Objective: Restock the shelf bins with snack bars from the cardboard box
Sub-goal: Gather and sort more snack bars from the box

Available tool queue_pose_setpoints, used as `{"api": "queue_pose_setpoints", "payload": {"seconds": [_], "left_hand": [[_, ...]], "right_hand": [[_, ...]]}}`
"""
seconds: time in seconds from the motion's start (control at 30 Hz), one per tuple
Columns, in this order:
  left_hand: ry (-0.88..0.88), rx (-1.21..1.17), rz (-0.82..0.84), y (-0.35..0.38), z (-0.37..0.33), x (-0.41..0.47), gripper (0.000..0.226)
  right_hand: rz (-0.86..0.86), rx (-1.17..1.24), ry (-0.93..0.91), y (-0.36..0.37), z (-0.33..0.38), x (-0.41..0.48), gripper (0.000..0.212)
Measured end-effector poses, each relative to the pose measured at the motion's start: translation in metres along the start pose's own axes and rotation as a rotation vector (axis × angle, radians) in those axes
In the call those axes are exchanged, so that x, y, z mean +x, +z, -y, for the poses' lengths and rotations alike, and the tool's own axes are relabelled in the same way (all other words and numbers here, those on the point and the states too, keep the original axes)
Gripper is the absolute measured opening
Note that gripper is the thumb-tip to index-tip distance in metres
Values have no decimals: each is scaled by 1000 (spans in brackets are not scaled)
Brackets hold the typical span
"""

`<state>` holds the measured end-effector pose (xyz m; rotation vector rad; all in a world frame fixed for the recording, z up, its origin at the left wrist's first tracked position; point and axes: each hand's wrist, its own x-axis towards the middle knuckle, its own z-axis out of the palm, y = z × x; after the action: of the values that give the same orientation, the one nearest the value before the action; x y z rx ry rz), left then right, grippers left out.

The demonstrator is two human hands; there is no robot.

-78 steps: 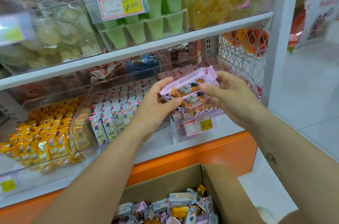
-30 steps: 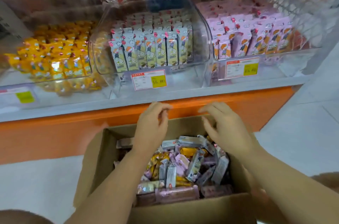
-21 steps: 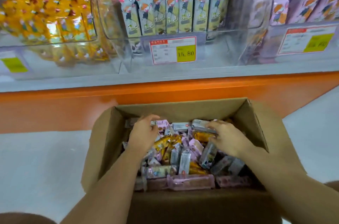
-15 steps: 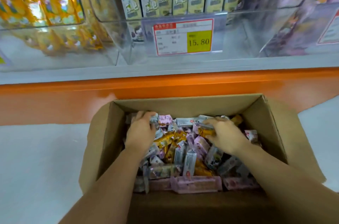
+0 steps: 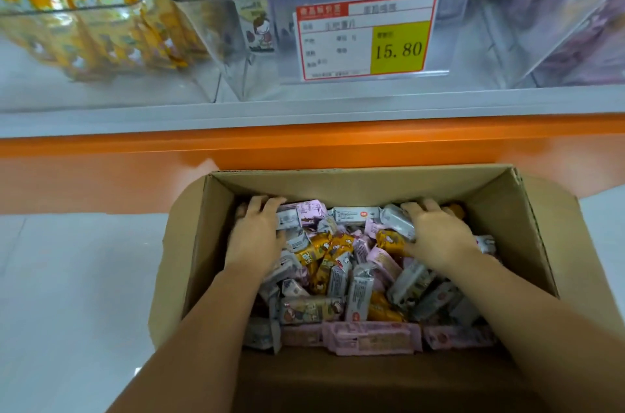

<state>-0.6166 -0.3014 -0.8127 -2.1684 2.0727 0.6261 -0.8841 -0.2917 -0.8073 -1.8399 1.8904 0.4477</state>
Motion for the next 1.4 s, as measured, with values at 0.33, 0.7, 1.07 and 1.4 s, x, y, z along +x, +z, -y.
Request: {"api": "queue_pose_setpoints", "payload": {"seconds": [0.33, 0.7, 1.07, 1.4], "left_hand": [[134, -429, 179, -48, -23, -8, 25], [368, -614, 449, -161, -87, -54, 38], [663, -372, 4, -271, -104, -129, 42], [623, -712, -256, -274, -94, -129, 7]], "right_hand": [[16, 360, -216, -46, 13, -35, 71], [-92, 739, -490, -155, 19, -133, 58], [-395, 744, -496, -236, 4, -212, 45], [-957, 906, -440, -247, 35, -204, 31]]}}
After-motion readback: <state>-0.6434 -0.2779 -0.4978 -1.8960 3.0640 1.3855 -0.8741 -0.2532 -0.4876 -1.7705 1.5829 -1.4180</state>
